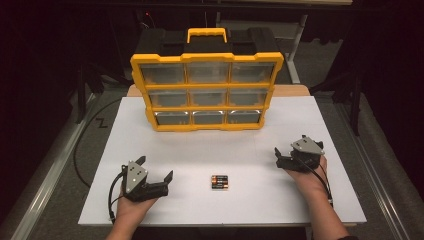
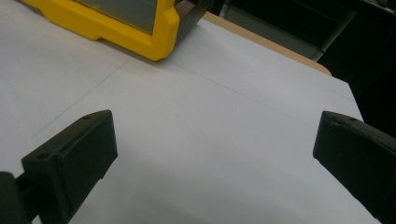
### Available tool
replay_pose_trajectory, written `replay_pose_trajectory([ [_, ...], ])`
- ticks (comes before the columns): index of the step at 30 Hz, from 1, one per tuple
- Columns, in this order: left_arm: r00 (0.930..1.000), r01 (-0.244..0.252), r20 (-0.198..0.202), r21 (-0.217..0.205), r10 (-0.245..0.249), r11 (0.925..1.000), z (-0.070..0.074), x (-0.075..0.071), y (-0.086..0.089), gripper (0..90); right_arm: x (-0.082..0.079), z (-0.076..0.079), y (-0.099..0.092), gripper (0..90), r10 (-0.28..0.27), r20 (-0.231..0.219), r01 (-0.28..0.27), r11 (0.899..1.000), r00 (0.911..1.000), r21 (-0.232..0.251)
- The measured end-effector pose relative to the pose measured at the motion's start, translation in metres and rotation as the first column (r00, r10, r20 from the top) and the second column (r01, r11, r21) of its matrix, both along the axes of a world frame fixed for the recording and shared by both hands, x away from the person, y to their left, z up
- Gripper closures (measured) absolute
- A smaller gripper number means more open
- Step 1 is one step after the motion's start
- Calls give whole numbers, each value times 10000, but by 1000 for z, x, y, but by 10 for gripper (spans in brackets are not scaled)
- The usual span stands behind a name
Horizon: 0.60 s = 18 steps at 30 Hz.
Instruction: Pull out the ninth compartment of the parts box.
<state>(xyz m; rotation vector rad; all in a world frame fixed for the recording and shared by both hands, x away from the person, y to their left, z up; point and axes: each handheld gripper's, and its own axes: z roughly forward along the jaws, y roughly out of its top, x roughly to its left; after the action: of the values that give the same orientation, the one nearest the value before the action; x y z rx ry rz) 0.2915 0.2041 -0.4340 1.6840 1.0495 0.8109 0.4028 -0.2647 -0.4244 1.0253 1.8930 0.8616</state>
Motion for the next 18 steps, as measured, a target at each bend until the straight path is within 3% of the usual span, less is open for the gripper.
replay_pose_trajectory([
  [1,10000,-1,18,23,1,10000,0,0,0,3,-1,0,1,11,78,18,-77,9996,10000,-283],
  [10,10000,87,42,68,-88,9999,-1,-1,-1,7,-6,1,3,11,303,217,-279,9944,9993,-1016],
  [18,9999,-35,104,-212,37,9998,-4,0,-3,3,-10,3,8,15,611,346,-531,9788,9975,-1976],
])
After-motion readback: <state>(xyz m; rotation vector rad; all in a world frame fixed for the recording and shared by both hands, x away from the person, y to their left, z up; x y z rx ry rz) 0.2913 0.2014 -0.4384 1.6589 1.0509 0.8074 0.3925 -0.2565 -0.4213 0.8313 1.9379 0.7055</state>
